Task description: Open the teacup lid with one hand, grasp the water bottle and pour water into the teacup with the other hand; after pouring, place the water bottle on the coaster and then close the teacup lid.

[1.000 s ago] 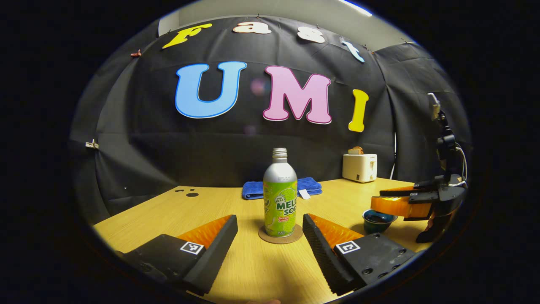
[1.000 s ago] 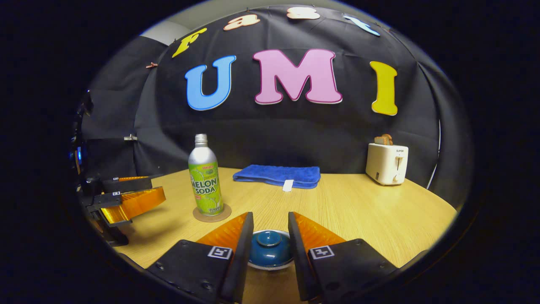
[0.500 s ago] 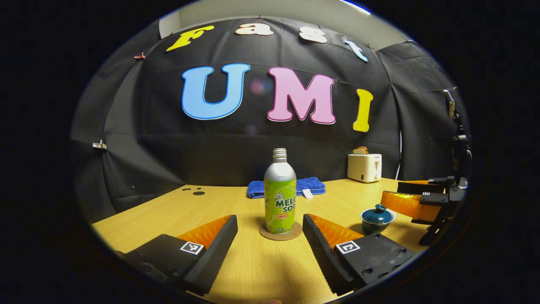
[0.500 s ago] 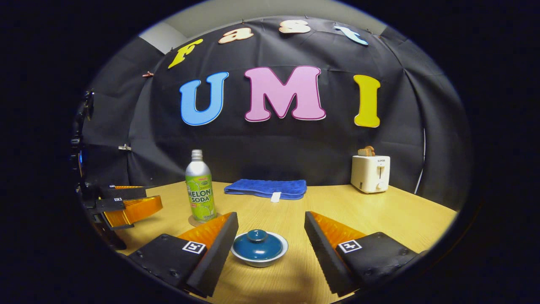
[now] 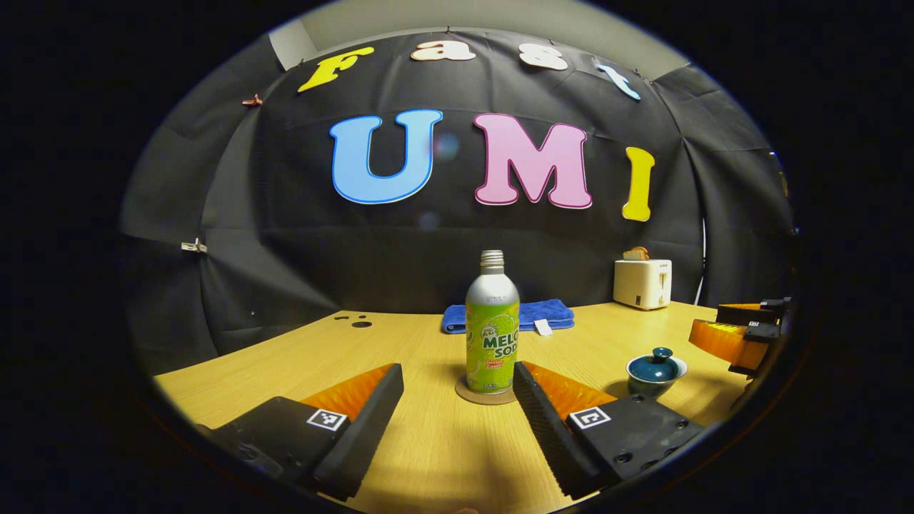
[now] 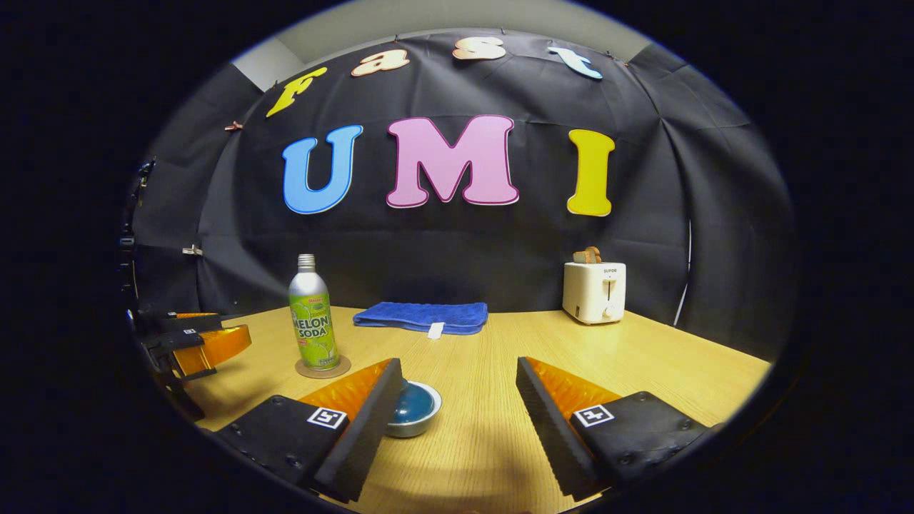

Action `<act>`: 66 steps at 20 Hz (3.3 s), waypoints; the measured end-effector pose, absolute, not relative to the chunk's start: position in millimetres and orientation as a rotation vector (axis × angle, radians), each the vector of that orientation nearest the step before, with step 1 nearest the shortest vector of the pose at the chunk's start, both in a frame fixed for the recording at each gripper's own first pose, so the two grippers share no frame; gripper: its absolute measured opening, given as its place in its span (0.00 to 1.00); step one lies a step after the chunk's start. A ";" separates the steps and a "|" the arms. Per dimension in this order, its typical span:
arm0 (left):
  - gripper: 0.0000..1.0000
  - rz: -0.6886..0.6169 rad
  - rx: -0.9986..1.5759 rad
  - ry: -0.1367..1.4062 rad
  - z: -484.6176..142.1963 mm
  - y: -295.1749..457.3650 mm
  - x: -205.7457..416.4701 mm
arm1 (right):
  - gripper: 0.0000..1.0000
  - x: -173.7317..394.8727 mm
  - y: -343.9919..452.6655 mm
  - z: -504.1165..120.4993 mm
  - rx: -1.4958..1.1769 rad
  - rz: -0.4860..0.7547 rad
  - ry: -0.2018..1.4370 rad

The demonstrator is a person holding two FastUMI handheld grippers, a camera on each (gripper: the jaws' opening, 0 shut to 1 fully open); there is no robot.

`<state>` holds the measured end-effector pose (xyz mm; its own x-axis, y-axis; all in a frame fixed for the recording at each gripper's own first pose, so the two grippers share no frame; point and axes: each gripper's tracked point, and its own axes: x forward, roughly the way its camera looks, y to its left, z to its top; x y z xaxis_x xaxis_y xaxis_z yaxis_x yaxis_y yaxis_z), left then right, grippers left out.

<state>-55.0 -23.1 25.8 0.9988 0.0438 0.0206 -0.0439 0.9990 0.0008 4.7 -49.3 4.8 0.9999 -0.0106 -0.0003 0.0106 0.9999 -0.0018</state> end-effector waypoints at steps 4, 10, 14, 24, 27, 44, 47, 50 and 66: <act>0.97 0.035 0.001 -0.021 25.0 -30.3 -54.0 | 0.99 5.0 -48.4 4.9 -0.002 -0.002 0.001; 0.98 0.000 0.002 -0.024 25.4 -47.0 -54.4 | 0.99 4.4 -44.8 4.8 -0.001 0.012 0.001; 0.97 -0.012 0.002 -0.025 25.7 -49.3 -54.0 | 0.99 4.6 -44.9 4.4 -0.001 0.016 0.001; 0.97 -0.013 0.003 -0.025 25.4 -48.8 -54.3 | 0.99 4.3 -44.8 4.4 -0.001 0.017 0.000; 0.97 -0.013 0.003 -0.025 25.1 -49.0 -54.1 | 0.99 4.7 -44.9 4.3 -0.001 0.017 0.001; 0.97 -0.014 0.003 -0.025 25.3 -48.7 -54.3 | 0.99 5.0 -45.1 4.1 -0.001 0.017 0.001; 0.97 -0.014 0.003 -0.025 24.9 -48.7 -53.7 | 0.99 4.7 -45.3 3.9 -0.001 0.017 0.001; 0.97 -0.014 0.002 -0.025 25.1 -48.8 -54.1 | 0.99 4.4 -45.2 4.3 -0.001 0.017 0.001; 0.97 0.019 0.001 -0.024 24.7 -46.8 -54.4 | 0.99 4.4 -45.0 4.3 -0.002 0.017 0.001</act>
<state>-54.4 -46.8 24.7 0.9995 0.0188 0.0236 -0.0188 0.9998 0.0009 4.4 -45.0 4.3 0.9999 0.0169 -0.0009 -0.0169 0.9999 -0.0015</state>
